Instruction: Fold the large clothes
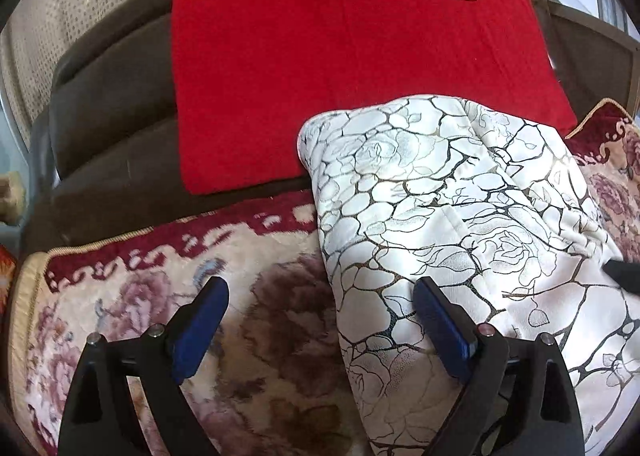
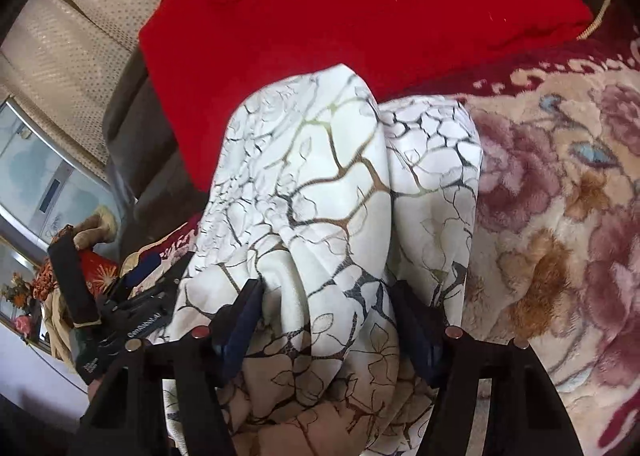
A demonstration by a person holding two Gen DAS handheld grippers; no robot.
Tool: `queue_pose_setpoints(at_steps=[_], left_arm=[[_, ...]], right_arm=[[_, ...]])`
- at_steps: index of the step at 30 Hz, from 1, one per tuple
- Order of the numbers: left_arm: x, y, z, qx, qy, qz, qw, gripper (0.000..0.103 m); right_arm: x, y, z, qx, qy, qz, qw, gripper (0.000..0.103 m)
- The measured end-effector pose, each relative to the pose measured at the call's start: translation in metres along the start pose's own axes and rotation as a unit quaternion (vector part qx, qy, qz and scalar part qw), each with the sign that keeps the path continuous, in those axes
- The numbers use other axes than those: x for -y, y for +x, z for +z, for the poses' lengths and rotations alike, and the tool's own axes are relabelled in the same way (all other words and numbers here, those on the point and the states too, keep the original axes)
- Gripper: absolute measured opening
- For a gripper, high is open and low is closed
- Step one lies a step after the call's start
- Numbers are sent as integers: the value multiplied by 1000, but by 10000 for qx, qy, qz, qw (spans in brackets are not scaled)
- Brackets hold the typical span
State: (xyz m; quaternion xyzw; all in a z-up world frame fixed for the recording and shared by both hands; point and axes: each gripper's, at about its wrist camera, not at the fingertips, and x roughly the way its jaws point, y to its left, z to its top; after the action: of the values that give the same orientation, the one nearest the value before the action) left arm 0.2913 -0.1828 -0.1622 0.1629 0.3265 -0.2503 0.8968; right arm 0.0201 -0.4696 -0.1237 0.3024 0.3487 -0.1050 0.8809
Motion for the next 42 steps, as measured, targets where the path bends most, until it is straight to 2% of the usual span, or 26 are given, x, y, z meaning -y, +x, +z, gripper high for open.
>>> queue_pose_setpoints(at_steps=[6, 9, 24, 38, 42], left_arm=[[5, -17, 1, 348, 196, 183, 9990, 93], [6, -23, 2, 465, 270, 238, 9983, 93], [8, -26, 2, 483, 337, 255, 9979, 93], [5, -25, 2, 505, 287, 291, 9979, 93], [3, -23, 3, 507, 247, 313, 9979, 93]], right_arm=[[-12, -32, 5, 583, -257, -16, 9980, 69], [-14, -38, 7, 708, -236, 31, 9972, 69], [-5, 0, 0, 245, 43, -28, 9997, 69], [-4, -1, -1, 252, 62, -13, 9997, 69], [-10, -9, 0, 386, -37, -48, 9992, 69]])
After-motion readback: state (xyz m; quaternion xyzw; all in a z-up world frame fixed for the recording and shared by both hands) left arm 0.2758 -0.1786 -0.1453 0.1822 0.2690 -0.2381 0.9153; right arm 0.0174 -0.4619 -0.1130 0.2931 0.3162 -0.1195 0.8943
